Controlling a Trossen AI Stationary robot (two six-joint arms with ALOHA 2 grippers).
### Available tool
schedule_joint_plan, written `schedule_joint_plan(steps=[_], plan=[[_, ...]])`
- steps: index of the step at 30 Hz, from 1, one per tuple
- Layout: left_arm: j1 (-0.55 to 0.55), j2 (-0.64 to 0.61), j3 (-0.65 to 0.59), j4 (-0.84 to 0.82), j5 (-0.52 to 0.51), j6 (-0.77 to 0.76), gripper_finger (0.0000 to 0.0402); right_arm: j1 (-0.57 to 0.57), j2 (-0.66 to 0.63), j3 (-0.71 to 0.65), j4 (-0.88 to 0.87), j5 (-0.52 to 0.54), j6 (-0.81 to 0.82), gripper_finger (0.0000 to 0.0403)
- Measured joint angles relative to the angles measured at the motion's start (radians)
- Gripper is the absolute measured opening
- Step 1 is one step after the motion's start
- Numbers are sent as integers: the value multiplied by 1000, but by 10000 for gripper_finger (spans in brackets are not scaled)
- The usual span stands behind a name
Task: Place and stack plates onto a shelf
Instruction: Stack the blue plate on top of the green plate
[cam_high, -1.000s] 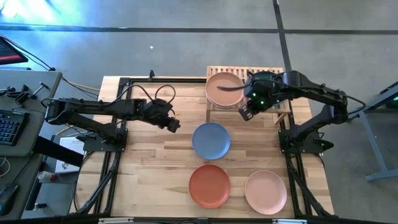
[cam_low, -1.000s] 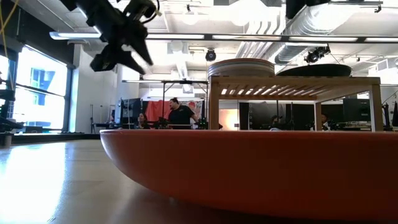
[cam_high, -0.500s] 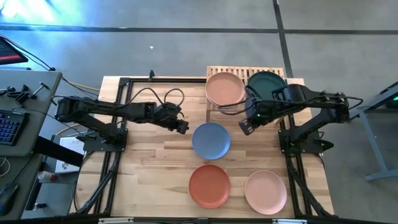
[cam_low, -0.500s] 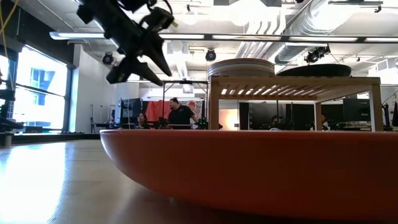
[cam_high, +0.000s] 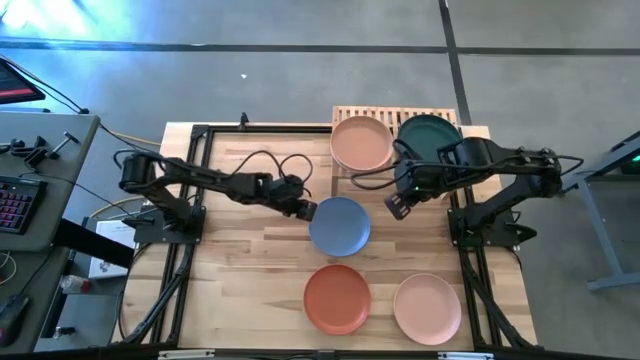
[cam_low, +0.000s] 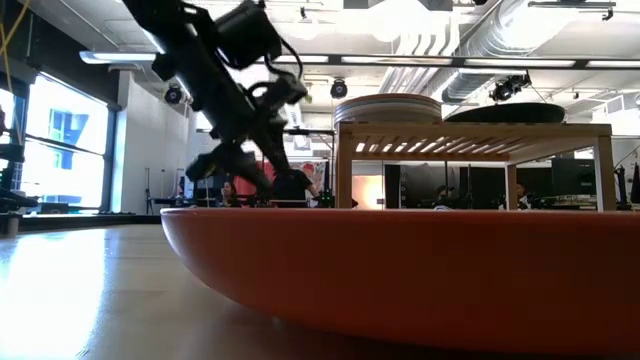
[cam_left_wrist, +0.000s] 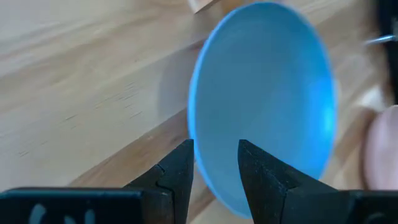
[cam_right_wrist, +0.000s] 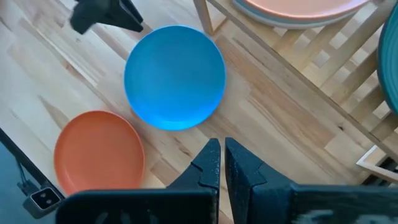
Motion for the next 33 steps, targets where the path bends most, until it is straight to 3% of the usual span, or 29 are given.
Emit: schedule_joint_plan(steps=[11,33], plan=[[0,103,0,69,27,-26,113,0,0,0,-1,0,-58,1],[-9,182,29,97,1,-1,109,0,0,0,-4,1,-74,1]])
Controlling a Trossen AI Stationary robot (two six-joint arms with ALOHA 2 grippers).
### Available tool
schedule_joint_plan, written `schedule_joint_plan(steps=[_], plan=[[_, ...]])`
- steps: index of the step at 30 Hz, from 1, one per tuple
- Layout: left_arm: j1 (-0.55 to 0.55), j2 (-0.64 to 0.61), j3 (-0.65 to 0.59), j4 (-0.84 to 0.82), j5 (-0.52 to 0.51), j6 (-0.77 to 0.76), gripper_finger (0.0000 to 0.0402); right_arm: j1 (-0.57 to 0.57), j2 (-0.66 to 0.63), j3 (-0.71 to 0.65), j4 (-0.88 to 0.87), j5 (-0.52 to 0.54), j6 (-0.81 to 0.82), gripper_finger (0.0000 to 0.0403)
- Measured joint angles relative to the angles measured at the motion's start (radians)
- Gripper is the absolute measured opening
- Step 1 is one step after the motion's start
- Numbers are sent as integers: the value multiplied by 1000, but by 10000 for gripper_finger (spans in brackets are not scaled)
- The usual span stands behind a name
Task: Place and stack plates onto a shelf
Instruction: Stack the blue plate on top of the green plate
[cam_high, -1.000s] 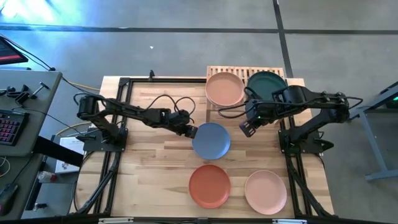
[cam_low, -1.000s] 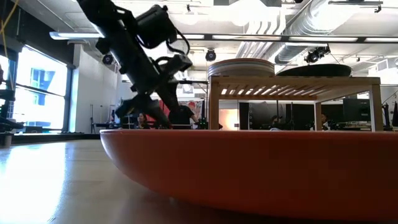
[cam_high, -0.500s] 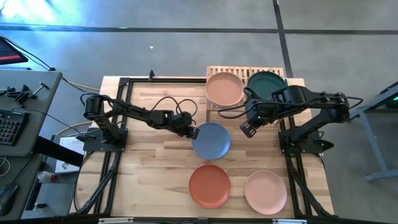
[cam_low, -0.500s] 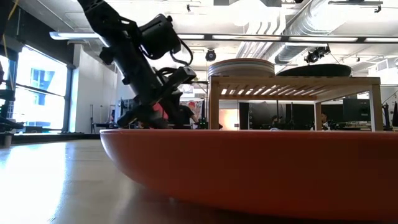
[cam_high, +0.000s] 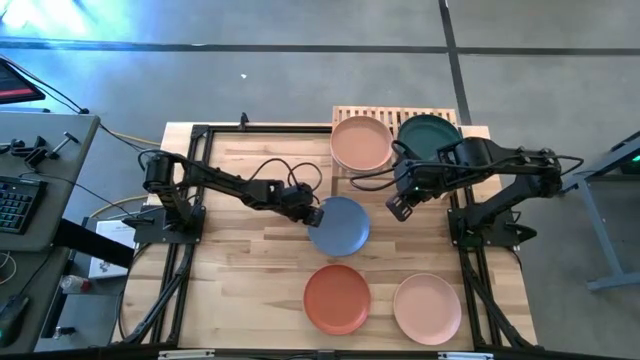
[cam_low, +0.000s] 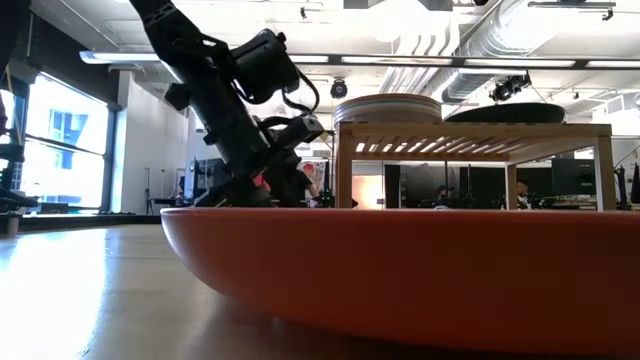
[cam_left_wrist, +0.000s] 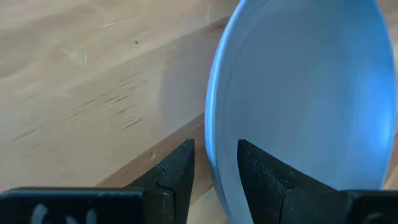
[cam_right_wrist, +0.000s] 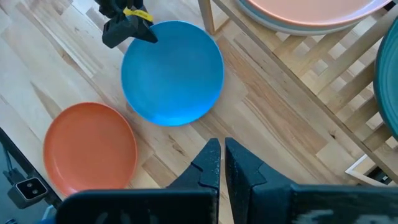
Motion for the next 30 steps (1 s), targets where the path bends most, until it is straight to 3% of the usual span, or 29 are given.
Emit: schedule_joint_plan(steps=[11,30], plan=[[-7,-3,0,-2,7,57,9,0,0,0,0,1,0,1],[-37,-75,0,-28,-40,81,1,0,0,0,22,2,-45,1]])
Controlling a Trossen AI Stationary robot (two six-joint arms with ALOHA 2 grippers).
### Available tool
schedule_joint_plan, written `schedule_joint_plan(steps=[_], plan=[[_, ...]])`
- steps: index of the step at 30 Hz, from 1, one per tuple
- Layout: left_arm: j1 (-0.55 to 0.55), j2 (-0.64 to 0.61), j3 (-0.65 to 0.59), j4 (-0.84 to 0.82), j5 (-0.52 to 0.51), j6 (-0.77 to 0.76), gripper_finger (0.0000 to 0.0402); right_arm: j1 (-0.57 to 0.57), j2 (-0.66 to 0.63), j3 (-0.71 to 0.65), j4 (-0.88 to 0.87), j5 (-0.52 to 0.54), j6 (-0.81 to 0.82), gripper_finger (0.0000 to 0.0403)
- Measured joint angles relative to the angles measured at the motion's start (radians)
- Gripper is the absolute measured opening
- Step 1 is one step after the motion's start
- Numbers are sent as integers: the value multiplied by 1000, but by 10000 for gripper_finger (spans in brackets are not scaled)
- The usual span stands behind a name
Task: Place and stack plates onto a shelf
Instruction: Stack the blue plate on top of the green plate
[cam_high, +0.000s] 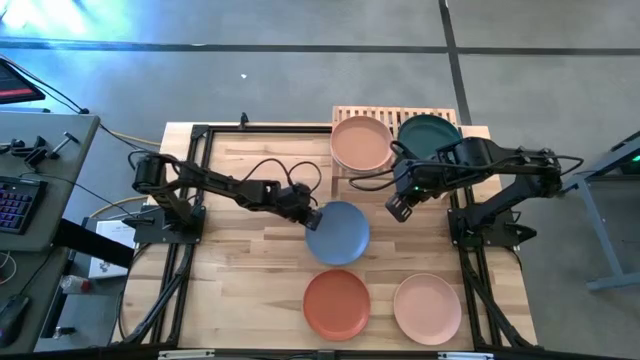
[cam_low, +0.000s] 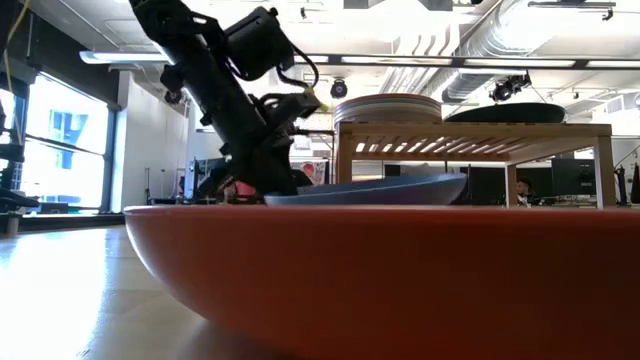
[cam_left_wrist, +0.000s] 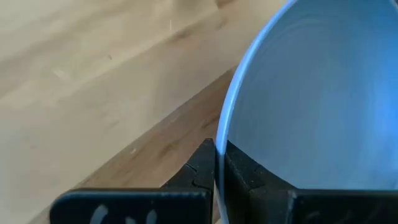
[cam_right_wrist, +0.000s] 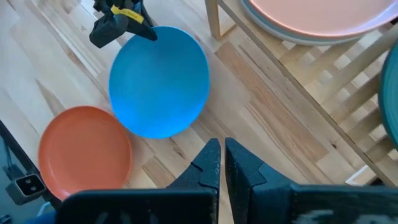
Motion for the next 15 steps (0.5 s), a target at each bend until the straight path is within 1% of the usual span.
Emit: schedule_joint_plan(steps=[3,6,11,15], plan=[[0,-41,0,-34,-14,13,1,0,0,0,18,1,0,1],[-2,-88,0,-67,-15,29,1,0,0,0,31,25,-1,1],[-23,-185,0,-97,-15,36,1,-9,0,0,31,-15,-18,1],[-41,-271,0,-118,-21,44,1,-9,3,0,31,-21,-18,1]])
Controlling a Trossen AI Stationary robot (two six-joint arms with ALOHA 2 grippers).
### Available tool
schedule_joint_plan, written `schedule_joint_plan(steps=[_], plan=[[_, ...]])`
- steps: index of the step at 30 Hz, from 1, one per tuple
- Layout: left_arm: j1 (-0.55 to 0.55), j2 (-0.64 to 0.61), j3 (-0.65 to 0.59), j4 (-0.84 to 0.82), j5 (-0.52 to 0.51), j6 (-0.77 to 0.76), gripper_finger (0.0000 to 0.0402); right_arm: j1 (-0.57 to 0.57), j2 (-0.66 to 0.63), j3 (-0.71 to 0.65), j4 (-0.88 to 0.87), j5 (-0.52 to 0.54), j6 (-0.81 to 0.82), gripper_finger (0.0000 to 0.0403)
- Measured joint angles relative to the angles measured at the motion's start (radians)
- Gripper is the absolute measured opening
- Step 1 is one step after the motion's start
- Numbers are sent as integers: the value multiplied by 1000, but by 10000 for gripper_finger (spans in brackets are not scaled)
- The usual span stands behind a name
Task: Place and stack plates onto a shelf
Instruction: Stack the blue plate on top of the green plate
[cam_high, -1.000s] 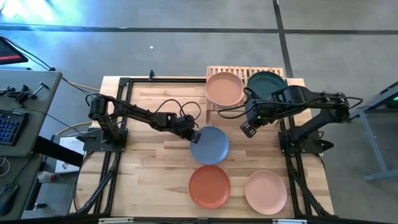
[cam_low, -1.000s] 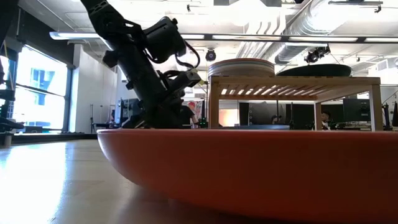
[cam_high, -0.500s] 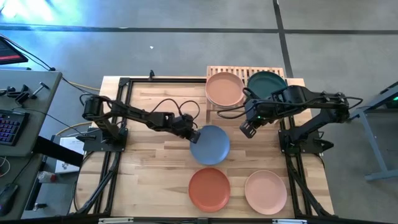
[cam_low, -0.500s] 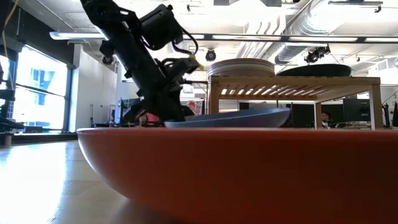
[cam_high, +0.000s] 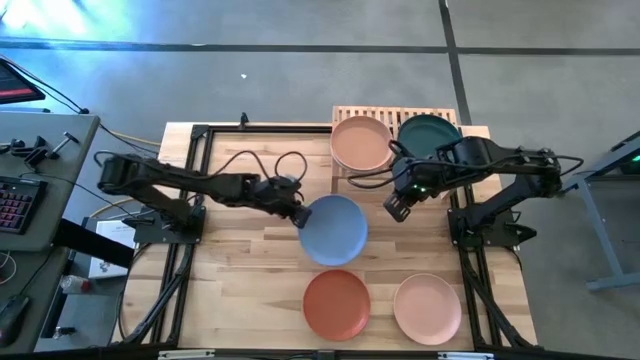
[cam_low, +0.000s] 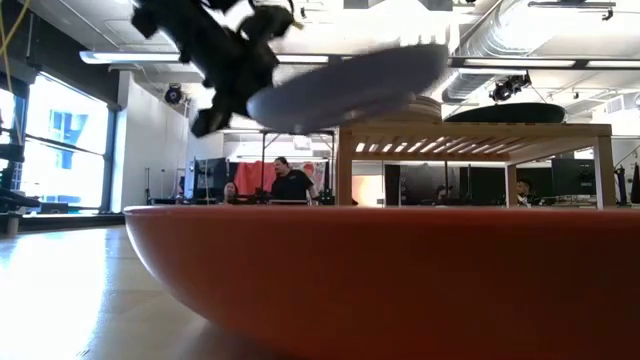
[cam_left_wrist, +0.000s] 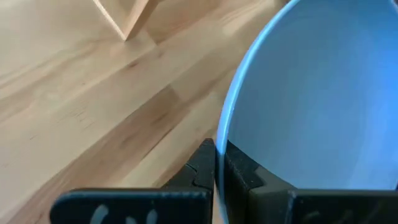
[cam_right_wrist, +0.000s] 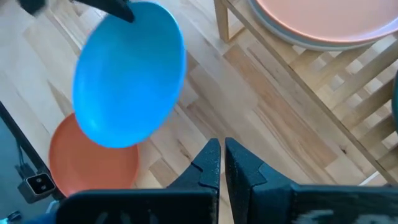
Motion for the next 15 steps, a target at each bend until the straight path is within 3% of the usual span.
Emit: schedule_joint_plan(steps=[6,15], plan=[[-27,-106,0,-12,-47,-7,1,0,19,0,38,-21,-15,10],[-54,-175,1,-125,-62,-10,0,1,117,0,86,-20,-4,113]])
